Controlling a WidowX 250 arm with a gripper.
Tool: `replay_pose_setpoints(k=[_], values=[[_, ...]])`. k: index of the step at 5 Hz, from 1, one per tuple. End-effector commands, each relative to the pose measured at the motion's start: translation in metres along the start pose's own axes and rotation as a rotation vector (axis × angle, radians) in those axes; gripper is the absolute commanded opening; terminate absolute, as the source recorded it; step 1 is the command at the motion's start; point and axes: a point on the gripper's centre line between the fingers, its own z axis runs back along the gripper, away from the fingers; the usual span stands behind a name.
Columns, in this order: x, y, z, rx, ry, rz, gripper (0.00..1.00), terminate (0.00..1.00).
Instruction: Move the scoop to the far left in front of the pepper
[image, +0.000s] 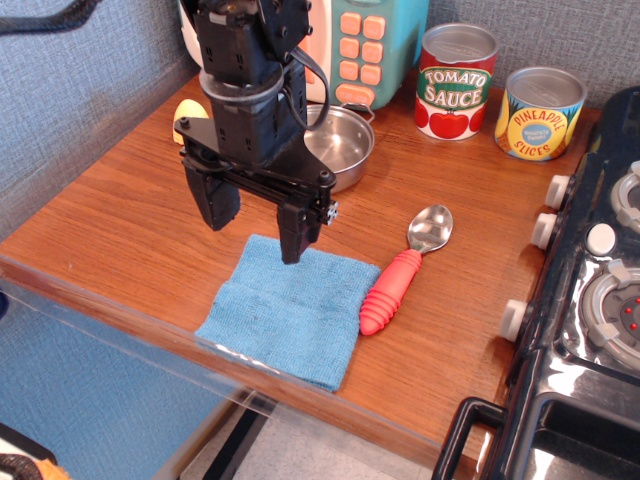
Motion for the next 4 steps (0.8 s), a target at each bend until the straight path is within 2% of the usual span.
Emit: replay_pose_setpoints(k=[1,3,4], values=[[0.000,0.000,0.000,0.000,0.000,0.000,1.00,0.00],[0.057,-0.054,-0.022,0.012,0.023,0.055,1.00,0.00],[0.082,-0.074,-0.034,-0.006,0.030,0.060,1.00,0.00]])
